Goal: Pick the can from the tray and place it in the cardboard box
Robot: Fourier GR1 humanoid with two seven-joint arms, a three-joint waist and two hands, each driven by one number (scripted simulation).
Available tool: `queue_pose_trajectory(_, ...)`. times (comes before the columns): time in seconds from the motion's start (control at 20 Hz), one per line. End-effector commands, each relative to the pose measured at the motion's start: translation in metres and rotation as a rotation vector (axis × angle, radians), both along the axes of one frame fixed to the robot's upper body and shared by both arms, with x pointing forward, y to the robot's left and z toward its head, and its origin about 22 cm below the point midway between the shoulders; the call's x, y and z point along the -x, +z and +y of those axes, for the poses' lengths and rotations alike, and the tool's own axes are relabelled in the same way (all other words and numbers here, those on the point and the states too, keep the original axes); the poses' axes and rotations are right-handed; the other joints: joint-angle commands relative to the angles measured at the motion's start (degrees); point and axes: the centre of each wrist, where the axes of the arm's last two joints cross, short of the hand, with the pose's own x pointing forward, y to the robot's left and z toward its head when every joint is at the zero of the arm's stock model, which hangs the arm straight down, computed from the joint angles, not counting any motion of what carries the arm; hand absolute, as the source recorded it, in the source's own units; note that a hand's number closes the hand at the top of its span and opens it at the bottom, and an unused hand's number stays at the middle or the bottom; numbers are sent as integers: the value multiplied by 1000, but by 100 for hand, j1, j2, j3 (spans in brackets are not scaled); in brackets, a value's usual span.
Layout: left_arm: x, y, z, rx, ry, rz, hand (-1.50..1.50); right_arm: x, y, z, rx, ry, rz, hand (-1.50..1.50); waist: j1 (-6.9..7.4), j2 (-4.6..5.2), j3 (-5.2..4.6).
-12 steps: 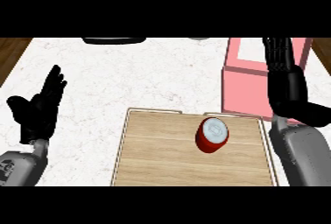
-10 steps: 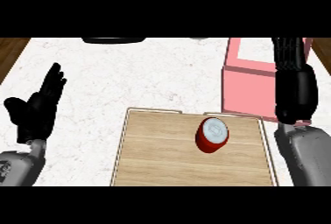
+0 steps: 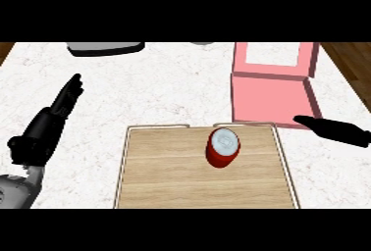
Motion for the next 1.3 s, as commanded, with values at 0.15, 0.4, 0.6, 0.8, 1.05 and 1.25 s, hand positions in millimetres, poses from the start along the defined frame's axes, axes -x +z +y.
queue_pose_trajectory(0.15, 3, -5, -7, -7, -99, -12, 0, 70, 21, 16, 336, -5, 133, -150, 191, 88, 25)
queue_pose_trajectory(0.4, -9, 6, -10, 9, -160, -36, 0, 101, 54, 46, 477, -7, 260, -150, 435, 142, 18)
queue_pose_trajectory(0.6, -3, -9, -15, -3, -181, -44, 0, 110, 60, 56, 626, 23, 510, -150, 614, 182, 10)
queue_pose_trajectory(0.8, -12, -5, -21, -5, -219, -38, 0, 108, 67, 77, 722, 40, 643, -150, 774, 219, 12)
queue_pose_trajectory(1.05, -15, 4, -24, -9, -233, -46, 0, 100, 59, 99, 790, 22, 777, -150, 801, 198, 9)
queue_pose_trajectory(1.25, -19, -1, -20, -6, -222, -38, 0, 82, 59, 109, 795, 5, 831, -150, 820, 213, 1)
